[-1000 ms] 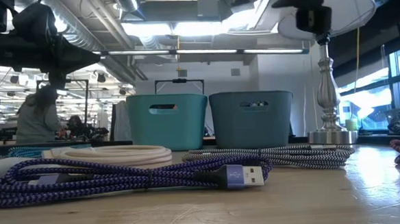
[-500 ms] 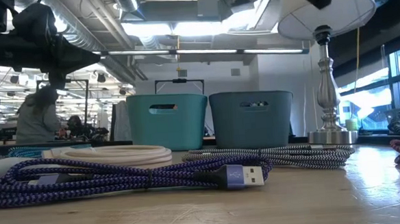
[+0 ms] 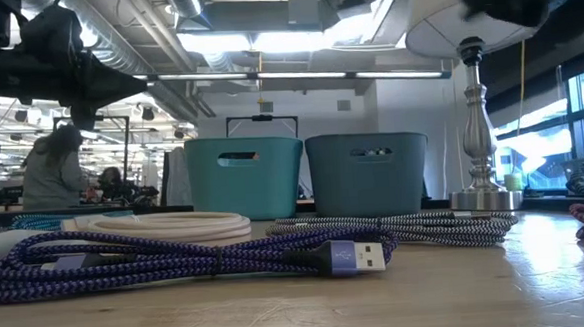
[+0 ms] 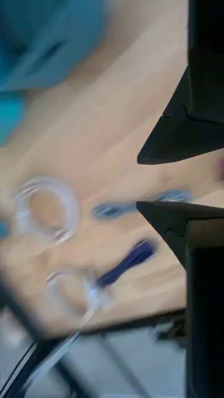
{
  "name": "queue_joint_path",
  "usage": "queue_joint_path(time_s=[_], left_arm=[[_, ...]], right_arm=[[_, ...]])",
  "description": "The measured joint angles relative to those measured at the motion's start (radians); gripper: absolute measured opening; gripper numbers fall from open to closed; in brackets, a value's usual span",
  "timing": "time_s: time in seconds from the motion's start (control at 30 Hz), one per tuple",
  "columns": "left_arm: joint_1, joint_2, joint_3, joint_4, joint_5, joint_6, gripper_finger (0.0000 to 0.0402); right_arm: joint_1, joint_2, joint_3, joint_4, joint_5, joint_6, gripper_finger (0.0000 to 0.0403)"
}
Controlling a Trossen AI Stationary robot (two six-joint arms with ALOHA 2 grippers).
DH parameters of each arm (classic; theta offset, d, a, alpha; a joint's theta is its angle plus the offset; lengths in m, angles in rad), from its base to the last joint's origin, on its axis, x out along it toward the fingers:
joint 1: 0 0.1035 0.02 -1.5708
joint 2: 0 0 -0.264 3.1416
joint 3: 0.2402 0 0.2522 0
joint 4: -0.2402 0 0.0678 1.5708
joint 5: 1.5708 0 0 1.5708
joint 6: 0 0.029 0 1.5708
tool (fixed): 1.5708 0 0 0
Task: Pick & Place USB Port
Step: Put the bottom right white HDMI into the blue bin
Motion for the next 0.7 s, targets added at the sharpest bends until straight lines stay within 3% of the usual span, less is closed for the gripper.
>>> queue_joint_path(time_s=[0.27, 0.53, 0.7], left_arm=[[0.0, 0.016, 0.0, 0.002, -0.019, 0.01, 0.0006], [0.0, 0.022, 0.0, 0.003, -0.029, 0.032, 0.0006], [0.0, 0.022, 0.0, 0.003, -0.042, 0.043, 0.0006]], right_arm=[[0.051, 0.146, -0.001, -0.313, -0.24, 0.293, 0.0102], [0.091, 0.252, -0.001, -0.257, -0.44, 0.296, 0.0047], [0.095, 0.28, -0.001, -0.231, -0.52, 0.303, 0.0059]])
